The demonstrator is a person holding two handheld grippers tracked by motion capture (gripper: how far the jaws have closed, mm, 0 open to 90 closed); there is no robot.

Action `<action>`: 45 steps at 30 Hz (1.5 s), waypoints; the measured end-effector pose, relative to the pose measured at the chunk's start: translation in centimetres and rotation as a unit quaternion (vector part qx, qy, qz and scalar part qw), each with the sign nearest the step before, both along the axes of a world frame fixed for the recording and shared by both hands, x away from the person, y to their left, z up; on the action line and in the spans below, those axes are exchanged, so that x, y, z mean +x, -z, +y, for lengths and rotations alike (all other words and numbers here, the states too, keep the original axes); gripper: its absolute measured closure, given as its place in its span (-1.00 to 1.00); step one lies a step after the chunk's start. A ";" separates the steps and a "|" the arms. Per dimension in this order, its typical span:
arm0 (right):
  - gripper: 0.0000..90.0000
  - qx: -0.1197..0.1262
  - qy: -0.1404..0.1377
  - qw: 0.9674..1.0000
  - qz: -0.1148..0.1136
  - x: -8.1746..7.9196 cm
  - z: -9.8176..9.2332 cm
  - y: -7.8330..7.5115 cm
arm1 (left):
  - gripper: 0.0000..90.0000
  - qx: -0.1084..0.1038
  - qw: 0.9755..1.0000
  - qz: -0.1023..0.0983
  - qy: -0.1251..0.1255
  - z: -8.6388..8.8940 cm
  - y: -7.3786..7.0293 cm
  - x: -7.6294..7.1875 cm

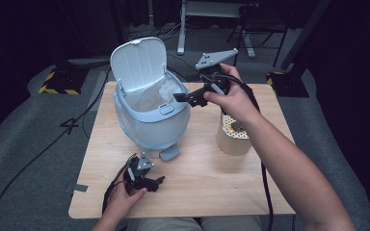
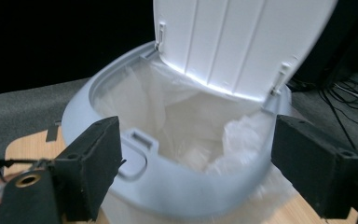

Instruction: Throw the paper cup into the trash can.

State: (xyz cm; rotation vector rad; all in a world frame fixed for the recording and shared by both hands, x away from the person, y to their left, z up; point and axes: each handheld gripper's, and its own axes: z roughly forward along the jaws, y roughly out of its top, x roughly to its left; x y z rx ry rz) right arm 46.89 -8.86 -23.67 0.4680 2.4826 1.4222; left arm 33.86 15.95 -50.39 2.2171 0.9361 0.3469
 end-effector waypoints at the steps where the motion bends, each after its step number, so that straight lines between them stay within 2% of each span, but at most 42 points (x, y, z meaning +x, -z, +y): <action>1: -0.62 0.000 0.000 1.000 0.000 0.0 0.0 0.0 | -0.66 0.000 1.000 0.000 0.000 0.0 0.0 0.0; 2: -0.62 -0.002 0.002 1.000 -0.003 -0.5 -1.3 0.0 | -0.66 0.000 1.000 0.000 0.000 0.0 0.0 0.0; 4: -0.62 -0.001 0.003 1.000 -0.004 -0.8 -1.9 0.0 | -0.66 0.001 1.000 -0.001 -0.001 0.0 0.0 0.0; 6: -0.62 0.003 0.012 1.000 -0.005 -1.5 -3.7 0.1 | -0.66 0.001 1.000 0.001 -0.001 0.0 0.0 0.0; 7: -0.62 0.003 0.012 1.000 -0.005 -1.5 -3.7 0.1 | -0.66 0.001 1.000 0.001 -0.001 0.0 0.0 0.0; 9: -0.62 0.005 0.024 1.000 -0.006 -2.2 -5.3 0.2 | -0.66 0.001 1.000 0.001 -0.002 0.0 0.0 0.1; 14: -0.60 0.003 0.032 0.999 -0.003 -3.2 -7.3 0.5 | -0.66 0.001 1.000 0.002 -0.004 0.1 0.0 0.3; 16: -0.60 0.016 0.029 0.999 0.009 -3.7 -8.6 1.0 | -0.66 0.002 1.000 0.001 -0.006 0.1 0.0 0.5; 23: -0.61 0.011 0.036 0.999 0.005 -5.1 -11.1 2.4 | -0.66 0.002 1.000 0.001 -0.010 0.0 0.0 0.6; 25: -0.61 0.001 0.054 0.999 0.004 -5.6 -12.4 3.3 | -0.66 0.002 1.000 0.001 -0.009 0.0 0.0 0.6; 29: -0.61 -0.004 0.063 0.998 0.007 -6.3 -13.5 4.5 | -0.66 0.002 1.000 0.002 -0.011 0.0 0.0 0.6; 31: -0.60 -0.012 0.070 0.997 0.007 -7.1 -14.5 5.8 | -0.66 0.003 1.000 0.002 -0.020 0.0 0.0 0.4; 33: -0.60 -0.016 0.072 0.997 0.008 -7.3 -14.7 6.3 | -0.66 0.003 1.000 0.000 -0.022 0.0 0.0 0.3; 34: -0.60 -0.027 0.077 0.997 0.005 -7.8 -15.2 7.3 | -0.66 0.003 1.000 0.000 -0.024 0.0 0.0 0.3; 36: -0.60 -0.042 0.082 0.996 0.000 -8.3 -15.6 8.3 | -0.66 0.002 1.000 0.001 -0.023 0.0 0.0 0.3; 37: -0.60 -0.042 0.082 0.996 0.000 -8.3 -15.6 8.3 | -0.66 0.003 1.000 0.000 -0.025 0.0 0.0 0.3; 40: -0.60 -0.049 0.087 0.995 0.005 -9.3 -16.4 10.4 | -0.66 0.002 1.000 0.001 -0.026 -0.1 0.0 0.3; 45: -0.60 -0.054 0.101 0.993 0.013 -10.1 -17.3 12.3 | -0.68 0.001 1.000 0.002 -0.029 -0.1 0.0 0.3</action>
